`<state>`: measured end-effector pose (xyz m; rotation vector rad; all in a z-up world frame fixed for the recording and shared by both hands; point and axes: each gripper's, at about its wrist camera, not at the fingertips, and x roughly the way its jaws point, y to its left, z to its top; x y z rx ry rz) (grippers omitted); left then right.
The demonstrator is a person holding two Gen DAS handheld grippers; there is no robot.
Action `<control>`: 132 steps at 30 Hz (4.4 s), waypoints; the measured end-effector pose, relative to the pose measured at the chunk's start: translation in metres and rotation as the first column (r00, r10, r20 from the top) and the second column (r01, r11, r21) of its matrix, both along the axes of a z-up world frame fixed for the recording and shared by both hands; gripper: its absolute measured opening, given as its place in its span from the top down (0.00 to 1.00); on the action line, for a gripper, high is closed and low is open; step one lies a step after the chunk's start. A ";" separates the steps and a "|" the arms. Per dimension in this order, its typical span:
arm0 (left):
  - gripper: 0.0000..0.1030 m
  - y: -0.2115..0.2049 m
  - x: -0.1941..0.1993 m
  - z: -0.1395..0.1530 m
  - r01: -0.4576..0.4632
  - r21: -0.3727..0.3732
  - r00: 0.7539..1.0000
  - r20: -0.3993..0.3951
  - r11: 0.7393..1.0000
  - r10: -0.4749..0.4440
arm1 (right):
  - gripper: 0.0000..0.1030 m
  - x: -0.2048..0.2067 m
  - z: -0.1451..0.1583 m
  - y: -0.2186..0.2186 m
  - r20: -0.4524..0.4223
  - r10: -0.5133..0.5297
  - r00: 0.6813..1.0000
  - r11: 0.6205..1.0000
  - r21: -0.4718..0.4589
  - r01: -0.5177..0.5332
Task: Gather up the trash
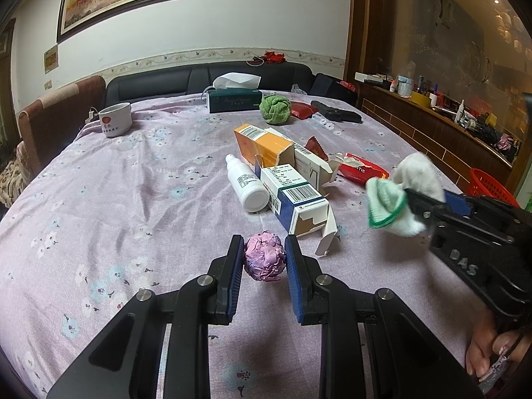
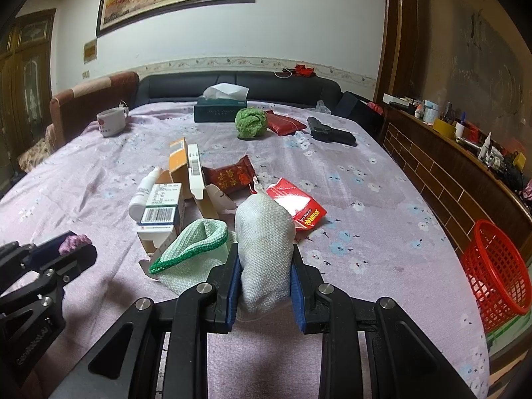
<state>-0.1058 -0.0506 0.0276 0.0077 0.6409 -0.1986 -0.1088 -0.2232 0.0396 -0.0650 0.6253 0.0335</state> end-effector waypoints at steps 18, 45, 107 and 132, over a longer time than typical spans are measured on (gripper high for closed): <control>0.77 -0.007 -0.010 0.012 -0.020 0.029 1.000 -0.014 0.999 0.020 | 0.73 -0.029 0.021 -0.024 -0.007 0.021 1.000 0.996 0.091 -0.020; 0.77 -0.026 -0.020 0.053 0.076 -0.032 0.997 0.002 0.997 -0.076 | 0.72 -0.047 0.041 -0.066 -0.017 -0.006 1.000 0.981 0.192 0.009; 0.42 -0.341 0.025 0.067 0.562 -0.126 0.805 -0.145 0.818 -0.576 | 0.53 -0.084 0.055 -0.406 -0.036 -0.496 0.867 0.773 0.436 0.460; 0.46 -0.031 0.078 0.026 -0.026 -0.175 0.969 -0.245 0.984 -0.018 | 0.45 -0.020 0.032 -0.162 -0.099 -0.034 0.995 0.956 0.287 0.061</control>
